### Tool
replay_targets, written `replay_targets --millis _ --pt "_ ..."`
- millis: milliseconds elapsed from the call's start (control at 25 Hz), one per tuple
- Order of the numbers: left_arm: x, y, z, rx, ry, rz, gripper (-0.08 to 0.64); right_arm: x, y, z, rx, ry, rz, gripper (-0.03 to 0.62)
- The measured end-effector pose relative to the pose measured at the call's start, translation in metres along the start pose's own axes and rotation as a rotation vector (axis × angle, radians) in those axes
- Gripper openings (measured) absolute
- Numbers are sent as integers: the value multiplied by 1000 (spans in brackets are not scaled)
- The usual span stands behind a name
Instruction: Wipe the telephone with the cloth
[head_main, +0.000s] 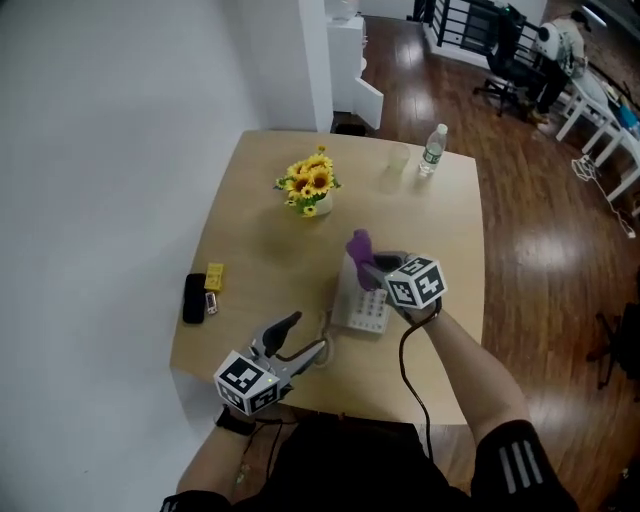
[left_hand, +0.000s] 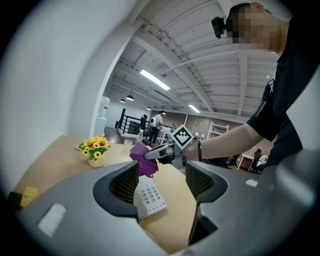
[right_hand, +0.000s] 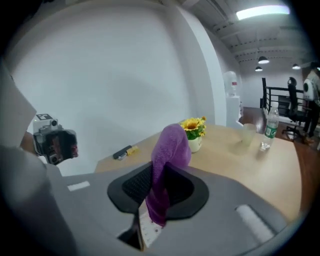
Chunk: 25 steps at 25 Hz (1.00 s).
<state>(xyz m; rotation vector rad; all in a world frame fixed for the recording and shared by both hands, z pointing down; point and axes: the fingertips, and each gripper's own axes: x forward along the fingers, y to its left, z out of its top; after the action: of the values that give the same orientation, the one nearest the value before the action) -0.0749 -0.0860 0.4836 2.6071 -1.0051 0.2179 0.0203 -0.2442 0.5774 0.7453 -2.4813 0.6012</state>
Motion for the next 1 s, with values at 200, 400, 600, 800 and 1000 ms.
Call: replay_targets --millis 200,400,600,800,1000 --pt "8 8 -5 -51 27 42 288 57 -35 -20 -45 158 -19 72" --pt "9 13 -1 -77 59 89 288 93 -50 -34 -104 305 -21 72" --pt "1 19 -9 -74 69 112 288 104 -29 -48 -213 383 -2 72" --pt "-1 18 -12 -71 60 101 288 101 14 -65 -263 370 58 72" --pt "-3 14 -14 -66 45 87 288 93 50 -92 -311 382 104 72"
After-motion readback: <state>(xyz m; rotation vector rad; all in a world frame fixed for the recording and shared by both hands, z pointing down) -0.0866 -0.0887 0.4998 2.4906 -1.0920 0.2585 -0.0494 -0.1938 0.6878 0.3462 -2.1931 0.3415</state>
